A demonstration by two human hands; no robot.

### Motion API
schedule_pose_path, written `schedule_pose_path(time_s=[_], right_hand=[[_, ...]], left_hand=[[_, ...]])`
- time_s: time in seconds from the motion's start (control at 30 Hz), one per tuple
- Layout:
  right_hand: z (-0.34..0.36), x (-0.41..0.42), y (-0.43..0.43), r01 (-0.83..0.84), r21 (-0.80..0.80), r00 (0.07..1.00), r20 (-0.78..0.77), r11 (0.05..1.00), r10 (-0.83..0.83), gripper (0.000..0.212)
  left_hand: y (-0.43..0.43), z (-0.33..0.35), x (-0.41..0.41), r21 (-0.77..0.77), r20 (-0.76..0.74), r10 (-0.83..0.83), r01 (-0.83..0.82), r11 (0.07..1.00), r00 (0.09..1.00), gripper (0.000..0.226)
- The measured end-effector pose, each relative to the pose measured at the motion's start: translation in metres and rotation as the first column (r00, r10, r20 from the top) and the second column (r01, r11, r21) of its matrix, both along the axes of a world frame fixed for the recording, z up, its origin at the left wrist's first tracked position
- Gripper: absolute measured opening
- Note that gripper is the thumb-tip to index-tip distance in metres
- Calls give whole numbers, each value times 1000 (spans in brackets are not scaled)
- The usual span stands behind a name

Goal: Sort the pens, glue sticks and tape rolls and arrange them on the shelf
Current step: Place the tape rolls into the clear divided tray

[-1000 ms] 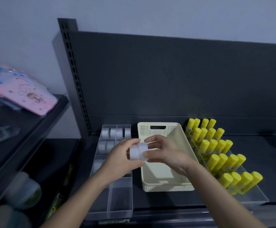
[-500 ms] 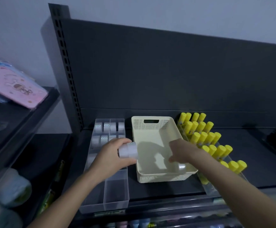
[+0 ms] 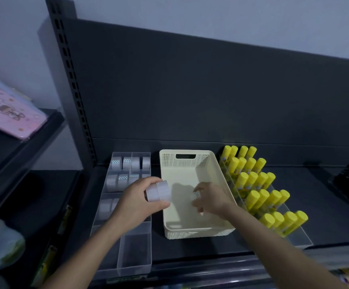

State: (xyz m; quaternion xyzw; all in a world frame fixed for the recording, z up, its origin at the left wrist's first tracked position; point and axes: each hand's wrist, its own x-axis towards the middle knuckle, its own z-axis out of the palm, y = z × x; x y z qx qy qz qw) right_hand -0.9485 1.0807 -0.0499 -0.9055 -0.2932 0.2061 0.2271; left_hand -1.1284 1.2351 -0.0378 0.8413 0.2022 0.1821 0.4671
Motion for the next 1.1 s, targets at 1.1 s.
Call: schedule_pose_path(time_s=[1.1], right_hand=[[-1, -14, 24, -188, -102, 973, 114, 977, 199, 54]], left_hand=[[17, 8, -26, -22, -1, 91, -91, 996, 996, 54]])
